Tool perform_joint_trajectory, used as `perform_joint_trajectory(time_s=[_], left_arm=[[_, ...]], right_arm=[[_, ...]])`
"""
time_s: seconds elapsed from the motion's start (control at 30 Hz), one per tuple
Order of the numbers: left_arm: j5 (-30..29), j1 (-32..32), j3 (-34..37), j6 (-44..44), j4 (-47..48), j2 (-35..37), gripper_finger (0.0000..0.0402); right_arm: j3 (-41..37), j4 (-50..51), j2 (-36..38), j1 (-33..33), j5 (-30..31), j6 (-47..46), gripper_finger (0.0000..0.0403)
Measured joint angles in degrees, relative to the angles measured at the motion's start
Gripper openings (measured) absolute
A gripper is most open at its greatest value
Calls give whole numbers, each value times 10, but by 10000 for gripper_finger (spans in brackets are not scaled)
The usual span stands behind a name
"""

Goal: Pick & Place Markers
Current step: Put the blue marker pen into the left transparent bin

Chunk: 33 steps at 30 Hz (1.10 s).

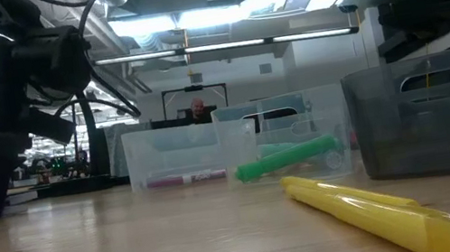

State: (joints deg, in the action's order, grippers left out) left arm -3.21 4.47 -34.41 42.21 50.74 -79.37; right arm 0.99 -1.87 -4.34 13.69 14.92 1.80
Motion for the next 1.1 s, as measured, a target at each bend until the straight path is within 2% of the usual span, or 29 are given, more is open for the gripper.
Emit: perform_joint_trajectory(time_s=[0.53, 0.8, 1.1], left_arm=[[7, 0, -1, 0, 3, 5, 63], [-22, 0, -2, 0, 3, 21, 61], [-36, 0, -2, -1, 3, 60, 37]], right_arm=[[0, 0, 0, 0, 0, 0, 152], [0, 0, 0, 0, 0, 0, 152], [0, 0, 0, 0, 0, 0, 152]])
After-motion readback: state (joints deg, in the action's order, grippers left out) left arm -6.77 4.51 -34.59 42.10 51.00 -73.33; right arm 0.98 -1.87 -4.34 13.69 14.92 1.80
